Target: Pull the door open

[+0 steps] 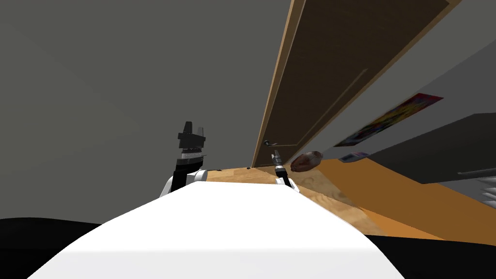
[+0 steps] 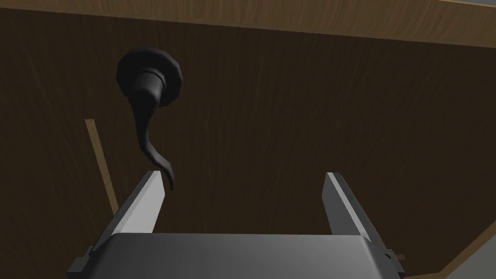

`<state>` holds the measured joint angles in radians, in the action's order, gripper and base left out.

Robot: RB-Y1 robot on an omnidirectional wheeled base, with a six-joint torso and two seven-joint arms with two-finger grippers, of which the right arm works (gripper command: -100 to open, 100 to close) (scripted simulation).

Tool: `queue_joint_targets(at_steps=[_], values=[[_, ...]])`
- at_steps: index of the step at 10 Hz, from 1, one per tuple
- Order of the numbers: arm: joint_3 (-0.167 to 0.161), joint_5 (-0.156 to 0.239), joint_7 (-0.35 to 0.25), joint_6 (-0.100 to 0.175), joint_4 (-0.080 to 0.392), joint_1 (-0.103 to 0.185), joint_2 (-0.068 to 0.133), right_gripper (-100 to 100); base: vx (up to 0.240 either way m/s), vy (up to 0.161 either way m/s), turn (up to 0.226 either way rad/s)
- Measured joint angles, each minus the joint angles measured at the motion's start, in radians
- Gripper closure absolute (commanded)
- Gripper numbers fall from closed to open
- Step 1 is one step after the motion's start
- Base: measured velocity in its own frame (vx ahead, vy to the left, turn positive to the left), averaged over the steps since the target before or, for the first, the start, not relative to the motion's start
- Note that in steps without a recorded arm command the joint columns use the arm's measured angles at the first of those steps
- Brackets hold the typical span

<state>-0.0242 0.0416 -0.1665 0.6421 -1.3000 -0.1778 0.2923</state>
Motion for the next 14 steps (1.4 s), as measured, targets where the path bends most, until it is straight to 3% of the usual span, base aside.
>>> queue_joint_targets(at_steps=[3,6,10,14], values=[[-0.008,0.003,-0.014,0.014,0.080,0.016,0.021,-100,0.024,-0.061,0.078],[-0.011,0.006,-0.027,0.013,0.123,0.026,0.039,-100,0.018,-0.057,0.083],[-0.018,0.009,-0.041,0.035,0.235,0.066,0.057,-100,0.017,-0.060,0.091],[-0.023,0.012,-0.056,0.039,0.291,0.077,0.078,-100,0.025,-0.049,0.080]])
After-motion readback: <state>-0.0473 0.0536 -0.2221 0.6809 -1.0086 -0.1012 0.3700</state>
